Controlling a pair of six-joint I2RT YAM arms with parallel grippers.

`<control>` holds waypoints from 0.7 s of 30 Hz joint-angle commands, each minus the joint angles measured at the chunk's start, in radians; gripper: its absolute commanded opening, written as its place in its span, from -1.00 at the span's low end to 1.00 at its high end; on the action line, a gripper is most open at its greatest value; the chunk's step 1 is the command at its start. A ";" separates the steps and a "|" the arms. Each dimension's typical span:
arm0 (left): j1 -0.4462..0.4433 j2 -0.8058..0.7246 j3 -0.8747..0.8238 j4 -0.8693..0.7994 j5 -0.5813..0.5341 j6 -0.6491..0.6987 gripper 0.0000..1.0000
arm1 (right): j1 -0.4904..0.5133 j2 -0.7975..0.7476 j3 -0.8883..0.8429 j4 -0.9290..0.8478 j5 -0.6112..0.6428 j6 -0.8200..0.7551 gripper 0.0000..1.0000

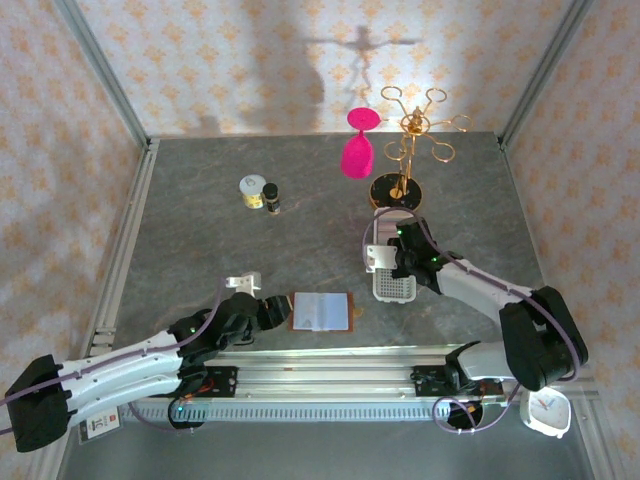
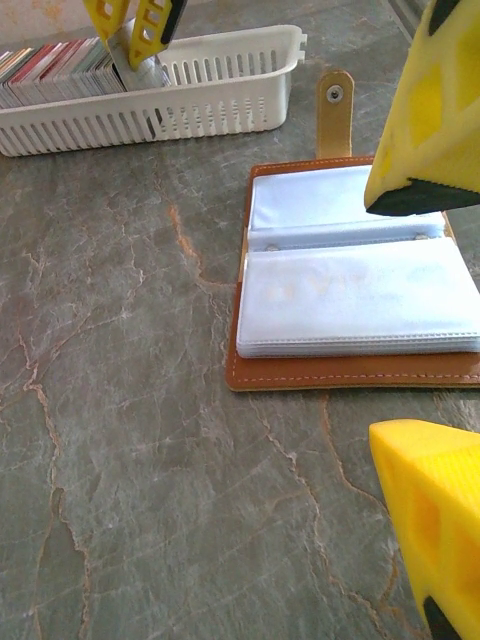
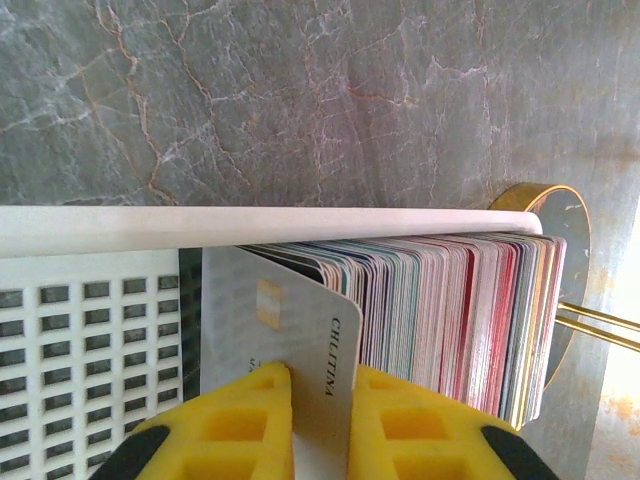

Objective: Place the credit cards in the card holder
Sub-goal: Pick up the credit card from the storage box.

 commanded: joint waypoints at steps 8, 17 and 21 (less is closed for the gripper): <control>-0.005 0.035 -0.006 0.068 0.012 -0.005 0.17 | -0.006 -0.086 0.003 0.032 0.043 0.006 -0.69; -0.004 0.044 -0.003 0.064 0.015 -0.002 0.18 | -0.007 -0.102 0.022 -0.052 0.008 0.067 -1.00; -0.003 0.031 0.002 0.054 -0.058 0.025 0.30 | 0.003 -0.179 0.083 -0.282 -0.100 0.204 -1.00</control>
